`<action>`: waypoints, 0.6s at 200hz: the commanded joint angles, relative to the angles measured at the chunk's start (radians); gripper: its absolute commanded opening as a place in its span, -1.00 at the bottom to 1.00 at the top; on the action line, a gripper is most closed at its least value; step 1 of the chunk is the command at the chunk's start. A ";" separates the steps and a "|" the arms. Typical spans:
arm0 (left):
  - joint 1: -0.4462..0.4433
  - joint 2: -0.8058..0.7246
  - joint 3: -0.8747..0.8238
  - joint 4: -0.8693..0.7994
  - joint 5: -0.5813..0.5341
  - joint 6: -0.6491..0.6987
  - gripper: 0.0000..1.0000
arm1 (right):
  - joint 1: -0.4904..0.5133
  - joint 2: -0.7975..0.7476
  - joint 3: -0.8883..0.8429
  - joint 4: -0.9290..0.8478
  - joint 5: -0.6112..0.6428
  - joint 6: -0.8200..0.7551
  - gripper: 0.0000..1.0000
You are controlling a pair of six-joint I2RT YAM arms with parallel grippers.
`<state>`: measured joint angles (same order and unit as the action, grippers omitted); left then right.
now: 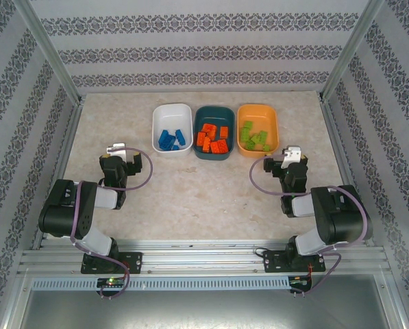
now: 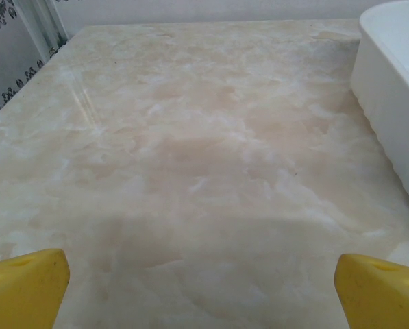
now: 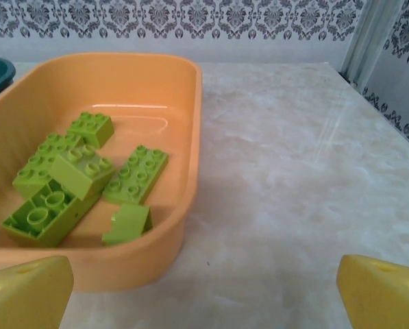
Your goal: Sort the legos into containers by color
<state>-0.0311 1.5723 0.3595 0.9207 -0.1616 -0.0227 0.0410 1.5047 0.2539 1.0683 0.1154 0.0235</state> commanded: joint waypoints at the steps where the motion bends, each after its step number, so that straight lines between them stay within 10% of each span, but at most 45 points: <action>1: 0.007 0.010 0.011 0.039 0.004 -0.003 1.00 | -0.010 0.004 0.082 -0.110 -0.025 0.005 0.96; 120: 0.007 0.011 0.010 0.044 0.003 -0.003 1.00 | -0.025 0.005 0.133 -0.182 -0.082 0.001 0.96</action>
<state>-0.0311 1.5738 0.3595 0.9211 -0.1619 -0.0227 0.0219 1.5063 0.3809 0.8848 0.0582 0.0227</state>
